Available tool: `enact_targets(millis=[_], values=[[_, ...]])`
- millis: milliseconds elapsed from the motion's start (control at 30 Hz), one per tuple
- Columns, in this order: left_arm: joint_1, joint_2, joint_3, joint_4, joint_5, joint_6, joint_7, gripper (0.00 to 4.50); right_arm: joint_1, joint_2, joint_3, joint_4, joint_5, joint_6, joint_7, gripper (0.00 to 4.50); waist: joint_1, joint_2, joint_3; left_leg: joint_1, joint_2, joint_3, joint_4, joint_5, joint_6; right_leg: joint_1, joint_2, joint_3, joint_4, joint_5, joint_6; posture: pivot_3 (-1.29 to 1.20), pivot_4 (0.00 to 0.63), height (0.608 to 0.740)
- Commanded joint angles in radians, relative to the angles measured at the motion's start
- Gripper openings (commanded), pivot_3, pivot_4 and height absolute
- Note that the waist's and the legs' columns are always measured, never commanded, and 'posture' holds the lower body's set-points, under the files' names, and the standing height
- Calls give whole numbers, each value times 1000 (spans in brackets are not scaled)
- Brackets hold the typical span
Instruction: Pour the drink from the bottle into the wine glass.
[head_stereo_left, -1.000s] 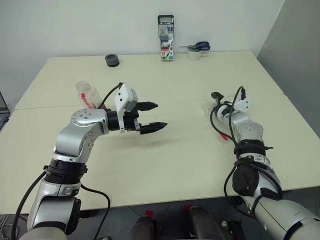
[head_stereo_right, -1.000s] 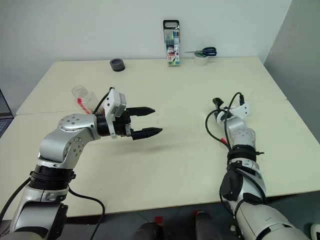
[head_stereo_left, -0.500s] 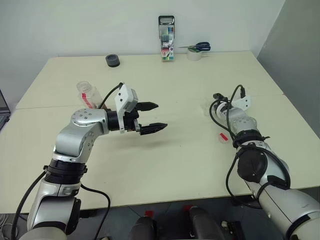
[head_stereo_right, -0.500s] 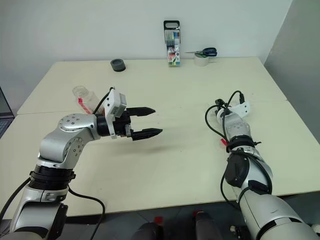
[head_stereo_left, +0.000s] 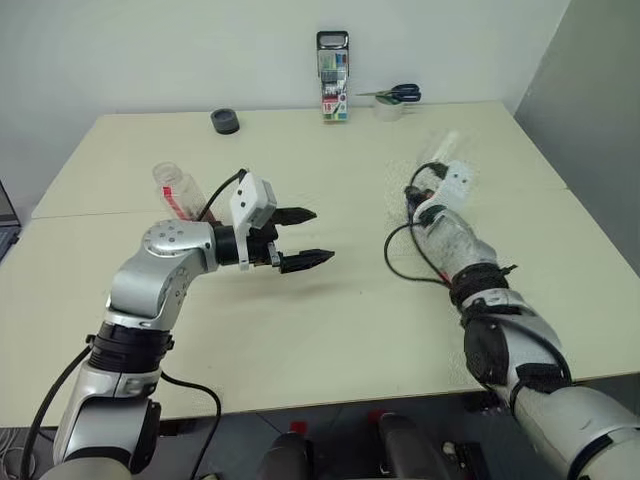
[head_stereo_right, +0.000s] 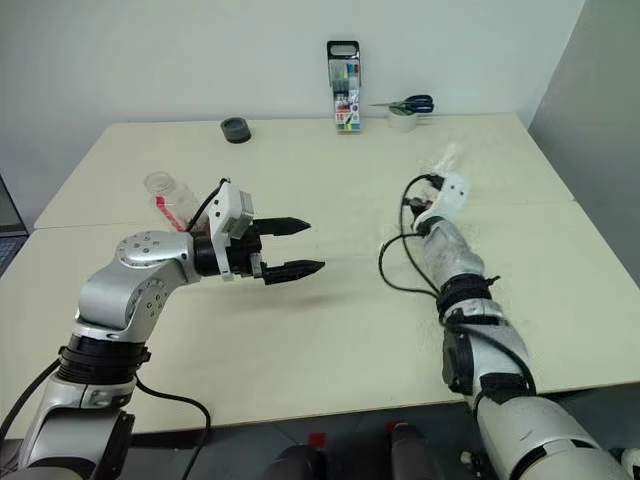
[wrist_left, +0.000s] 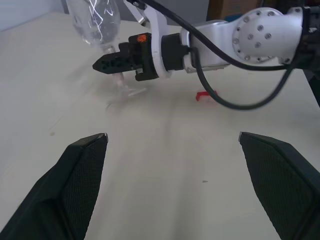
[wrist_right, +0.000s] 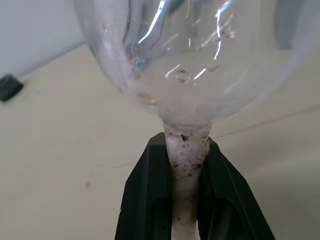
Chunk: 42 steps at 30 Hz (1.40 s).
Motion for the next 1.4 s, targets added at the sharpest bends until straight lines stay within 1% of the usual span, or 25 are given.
enact_targets(millis=[33,167,333,467,600,700,767,900,1000,1033,1200,1267,1400], values=[[43,14,54,-88,-24,27,45,4500,105,8,91,-108,-115,-34,-8,433,1,0,0,0,0,-1,0,0,0,0,0,0,0,0,0,0,150,740],[103,7,69,-133,-28,43,86,4500,220,24,113,-235,-154,12,-42,433,3,0,-1,0,0,-2,0,0,0,0,-1,-1,0,0,0,0,150,740],[144,-5,82,-134,-28,33,117,4500,337,25,134,-392,-183,93,-39,433,13,0,-2,1,0,-2,0,0,0,1,0,-1,0,0,0,0,150,740],[176,-19,81,-125,12,-25,156,4500,359,20,148,-430,-198,143,-24,433,19,0,-2,1,0,-3,0,0,0,2,0,-2,0,0,0,0,150,740],[205,-56,100,-132,22,-53,223,4500,325,28,146,-415,-194,136,-1,433,19,0,-2,2,0,-3,0,0,0,2,0,-2,0,0,0,0,150,740],[273,-92,155,-185,10,-55,307,4500,237,84,132,-346,-152,47,60,433,11,0,-2,3,0,-1,0,0,0,2,0,-1,0,0,0,0,150,740],[323,-108,191,-226,4,-53,350,4500,171,117,128,-270,-143,-12,91,433,-11,0,-2,5,1,2,-1,-1,1,2,1,0,0,0,0,0,150,740],[497,-133,283,-341,26,-56,462,4500,-2,220,124,12,-165,-177,145,433,-34,0,-2,8,4,5,-3,-2,3,0,3,3,1,1,-3,0,150,740],[619,-161,334,-423,20,-52,522,4500,-99,284,119,187,-188,-277,163,433,-32,0,-2,7,4,3,-6,-2,3,0,3,3,0,1,-3,0,150,740],[658,-172,350,-450,17,-50,539,4500,-123,304,116,222,-186,-301,169,433,-20,0,-2,7,4,3,-6,-2,2,0,2,3,0,1,-3,0,150,740],[792,-202,398,-544,7,-49,589,4500,-187,353,114,323,-189,-360,167,433,10,1,-2,1,-1,-2,0,-1,0,1,-2,-1,-3,1,-2,0,150,740],[815,-210,410,-561,-5,-48,600,4500,-194,360,114,339,-190,-369,161,433,18,1,-2,1,-1,-3,0,-1,0,1,-2,-1,-3,1,-2,0,150,740],[829,-205,422,-570,-14,-50,610,4500,-174,367,132,363,-215,-377,157,433,17,1,-1,2,1,-4,-1,-1,1,1,0,-3,-1,1,-3,0,150,740]])
